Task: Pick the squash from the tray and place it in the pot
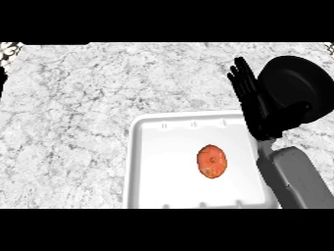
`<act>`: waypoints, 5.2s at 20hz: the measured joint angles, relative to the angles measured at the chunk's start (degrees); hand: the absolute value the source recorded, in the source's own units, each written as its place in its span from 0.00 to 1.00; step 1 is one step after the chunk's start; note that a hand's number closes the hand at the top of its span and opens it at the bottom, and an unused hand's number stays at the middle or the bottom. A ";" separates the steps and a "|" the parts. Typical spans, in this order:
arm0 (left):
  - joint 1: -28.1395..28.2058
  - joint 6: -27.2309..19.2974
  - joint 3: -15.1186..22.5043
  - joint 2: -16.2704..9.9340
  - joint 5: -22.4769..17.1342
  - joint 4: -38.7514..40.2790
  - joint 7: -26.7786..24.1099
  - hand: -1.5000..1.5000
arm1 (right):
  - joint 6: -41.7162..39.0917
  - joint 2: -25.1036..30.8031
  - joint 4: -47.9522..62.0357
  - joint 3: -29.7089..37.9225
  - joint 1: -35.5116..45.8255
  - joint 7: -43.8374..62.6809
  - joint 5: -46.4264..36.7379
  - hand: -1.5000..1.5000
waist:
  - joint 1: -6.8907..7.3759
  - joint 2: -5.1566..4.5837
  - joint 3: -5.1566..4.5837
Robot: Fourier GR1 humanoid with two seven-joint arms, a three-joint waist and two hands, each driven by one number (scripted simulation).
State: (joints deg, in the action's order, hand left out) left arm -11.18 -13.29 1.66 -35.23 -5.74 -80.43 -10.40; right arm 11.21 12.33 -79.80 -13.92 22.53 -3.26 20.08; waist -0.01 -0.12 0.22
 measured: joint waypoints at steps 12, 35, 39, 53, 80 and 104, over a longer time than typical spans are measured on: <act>-3.23 0.30 0.83 12.70 -10.39 -3.84 5.58 0.50 | -22.77 22.13 2.96 4.63 -0.97 -18.09 -8.08 0.00 | -0.63 -0.12 -0.17; -4.04 1.26 -0.51 15.62 -10.38 -7.38 11.00 0.50 | -28.50 29.81 -13.32 -5.53 -7.87 -15.79 -39.04 0.00 | -0.07 0.25 -0.27; -2.92 1.47 -0.34 17.00 -9.22 -7.54 10.09 0.50 | -30.97 27.08 -15.81 -7.13 -8.23 -9.11 -42.23 0.00 | 0.00 0.20 -0.26; -4.08 4.43 -3.57 19.18 -7.16 -6.82 11.60 0.50 | -31.37 14.27 -10.46 -9.62 -10.27 -9.84 -56.06 0.00 | 0.07 0.12 -0.22; -3.91 6.42 -6.15 23.59 -2.18 -7.94 12.66 0.50 | -25.22 -2.98 7.40 -8.62 -6.35 -13.90 -76.33 1.00 | 0.09 0.61 -0.88; -4.07 7.36 -7.64 23.90 -1.80 -7.40 12.76 0.50 | -19.69 -9.43 -13.06 -23.34 -18.87 -4.32 -92.16 1.00 | -0.70 0.69 -0.62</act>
State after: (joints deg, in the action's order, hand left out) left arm -15.25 -5.93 -5.98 -11.33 -7.54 -87.83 2.36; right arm -8.49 2.90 -92.86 -37.26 3.66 -7.58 -72.09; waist -0.72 0.58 -0.40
